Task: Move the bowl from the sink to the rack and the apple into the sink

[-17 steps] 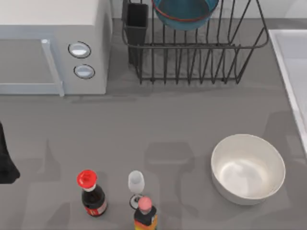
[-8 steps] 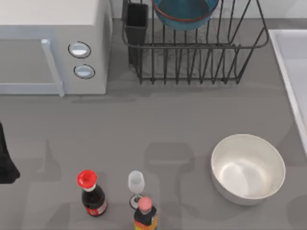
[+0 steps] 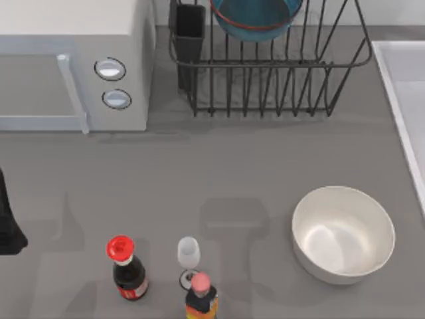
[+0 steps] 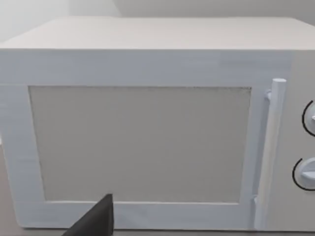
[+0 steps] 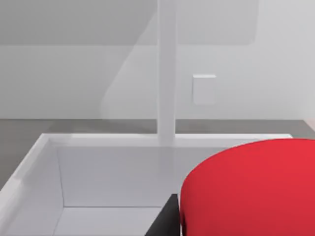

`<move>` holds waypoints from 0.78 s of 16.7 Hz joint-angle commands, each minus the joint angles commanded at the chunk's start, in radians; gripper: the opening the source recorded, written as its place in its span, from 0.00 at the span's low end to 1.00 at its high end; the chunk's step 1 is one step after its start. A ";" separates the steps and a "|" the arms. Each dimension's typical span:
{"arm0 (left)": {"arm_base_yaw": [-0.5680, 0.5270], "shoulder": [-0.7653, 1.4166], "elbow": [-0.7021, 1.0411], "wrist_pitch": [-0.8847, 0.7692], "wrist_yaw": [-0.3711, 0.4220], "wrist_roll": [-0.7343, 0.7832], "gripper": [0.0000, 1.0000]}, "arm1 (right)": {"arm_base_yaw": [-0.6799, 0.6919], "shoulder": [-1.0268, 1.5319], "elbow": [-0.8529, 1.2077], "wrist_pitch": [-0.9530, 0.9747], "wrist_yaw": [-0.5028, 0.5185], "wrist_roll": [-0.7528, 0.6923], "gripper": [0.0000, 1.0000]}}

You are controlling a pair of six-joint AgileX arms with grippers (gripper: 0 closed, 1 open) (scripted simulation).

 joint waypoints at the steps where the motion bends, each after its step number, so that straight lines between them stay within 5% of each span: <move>1: 0.000 0.000 0.000 0.000 0.000 0.000 1.00 | 0.001 0.026 -0.006 0.028 0.002 -0.001 0.00; 7: 0.000 0.000 0.000 0.000 0.000 0.000 1.00 | 0.003 0.049 -0.012 0.053 0.004 -0.002 0.00; 13: 0.000 0.000 0.000 0.000 0.000 0.000 1.00 | 0.003 0.049 -0.012 0.053 0.004 -0.002 0.45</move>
